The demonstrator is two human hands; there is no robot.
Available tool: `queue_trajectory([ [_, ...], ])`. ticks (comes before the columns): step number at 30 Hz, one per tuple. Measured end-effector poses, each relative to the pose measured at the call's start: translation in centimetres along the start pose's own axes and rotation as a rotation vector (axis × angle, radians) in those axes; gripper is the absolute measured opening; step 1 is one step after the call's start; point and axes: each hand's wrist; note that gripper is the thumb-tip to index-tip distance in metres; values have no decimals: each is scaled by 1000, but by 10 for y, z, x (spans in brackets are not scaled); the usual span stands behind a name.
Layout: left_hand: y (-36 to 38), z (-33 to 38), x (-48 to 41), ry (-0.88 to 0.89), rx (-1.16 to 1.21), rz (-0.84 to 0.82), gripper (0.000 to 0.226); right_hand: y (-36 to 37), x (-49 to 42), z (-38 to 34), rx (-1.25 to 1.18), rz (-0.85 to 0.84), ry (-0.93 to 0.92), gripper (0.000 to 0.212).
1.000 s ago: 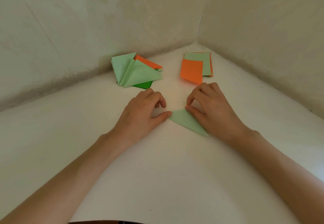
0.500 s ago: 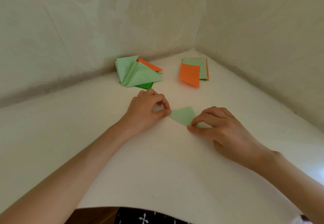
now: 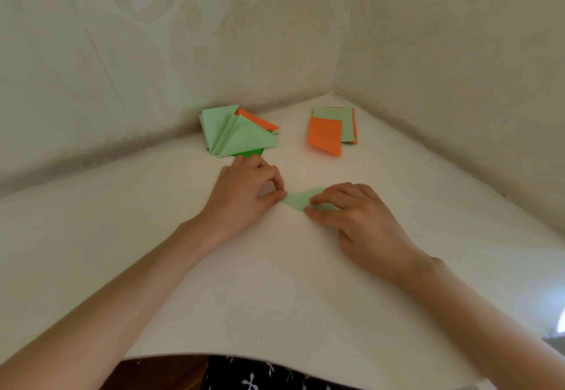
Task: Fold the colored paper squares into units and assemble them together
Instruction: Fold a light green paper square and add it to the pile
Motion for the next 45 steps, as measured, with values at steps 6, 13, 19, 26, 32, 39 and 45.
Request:
queue_trajectory([
  [6, -21, -21, 18, 149, -211, 196, 14, 0, 0, -1, -93, -36, 59, 57],
  [13, 0, 12, 42, 309, -270, 21, 44, -3, -13, 2, -82, -36, 86, 68],
  [19, 2, 11, 45, 258, -208, 10, 44, -4, -14, 10, 76, -27, 153, 62],
  [26, 2, 16, 35, 236, -123, 33, 38, -22, -9, 14, -134, 4, 427, 49],
  [32, -1, 33, 18, -60, 53, -53, 18, -9, -15, -2, -155, -193, 524, 57],
  [39, 0, 41, 13, -309, 262, -132, 15, -5, -21, -3, -382, -140, 560, 47],
  [45, -5, 24, 15, -310, 388, -25, 15, -5, -40, -2, -750, 41, 602, 13],
])
Point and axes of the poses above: each hand's wrist, its own x-axis away from the middle knuckle, its own y-axis out of the palm, z = x × y, and after that the axes turned 12 degrees about -x, right-handed
